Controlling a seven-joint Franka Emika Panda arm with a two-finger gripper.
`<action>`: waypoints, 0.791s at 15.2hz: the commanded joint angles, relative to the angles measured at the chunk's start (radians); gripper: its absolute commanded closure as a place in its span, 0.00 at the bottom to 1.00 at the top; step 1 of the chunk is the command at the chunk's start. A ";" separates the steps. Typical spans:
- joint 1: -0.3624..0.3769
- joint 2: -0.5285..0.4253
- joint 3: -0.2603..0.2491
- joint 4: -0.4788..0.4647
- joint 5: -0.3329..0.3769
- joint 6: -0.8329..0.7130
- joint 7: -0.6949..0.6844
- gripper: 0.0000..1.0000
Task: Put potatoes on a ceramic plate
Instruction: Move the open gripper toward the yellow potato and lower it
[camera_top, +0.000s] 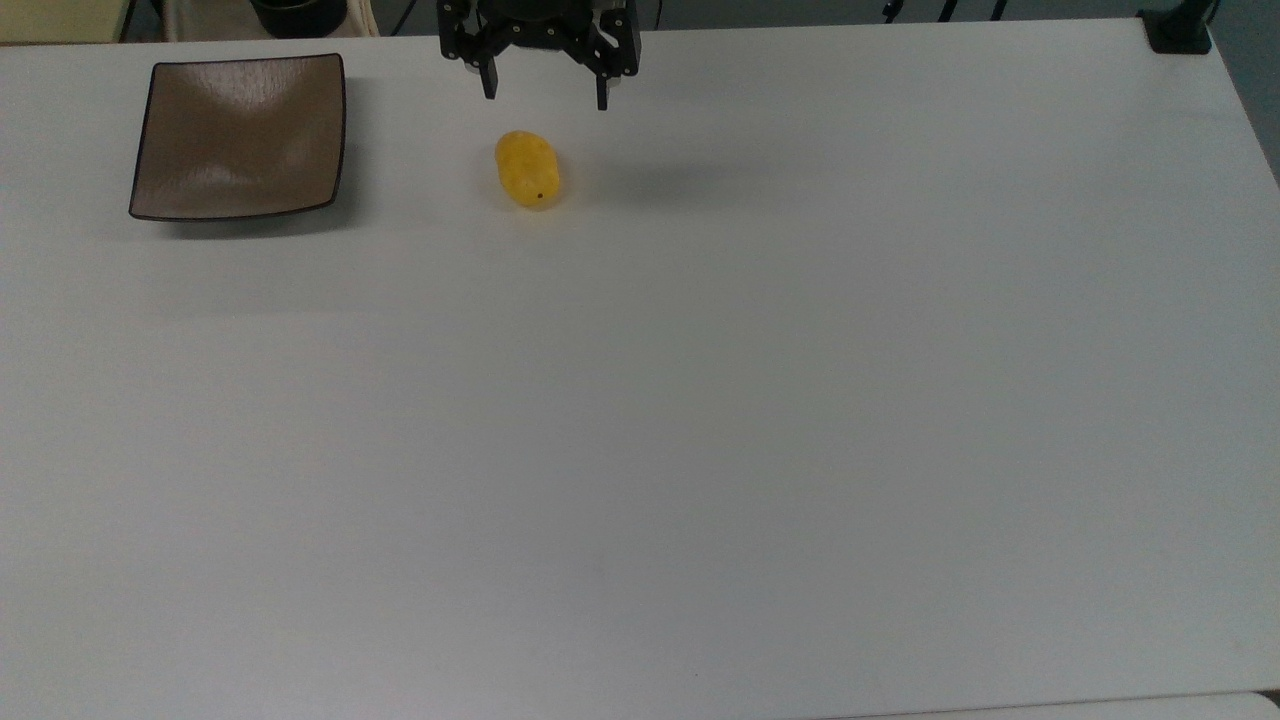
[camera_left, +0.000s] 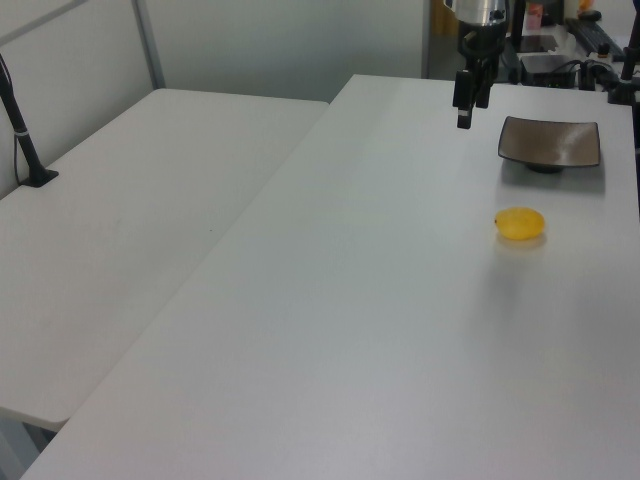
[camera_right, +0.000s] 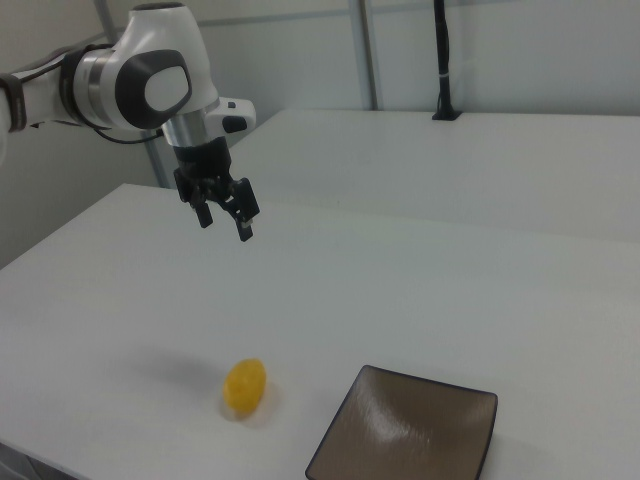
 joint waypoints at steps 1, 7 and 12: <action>-0.002 -0.032 -0.007 -0.037 0.025 0.030 -0.095 0.00; -0.014 -0.031 -0.007 -0.040 0.025 0.022 -0.095 0.00; -0.010 -0.069 -0.007 -0.123 0.011 0.031 -0.142 0.00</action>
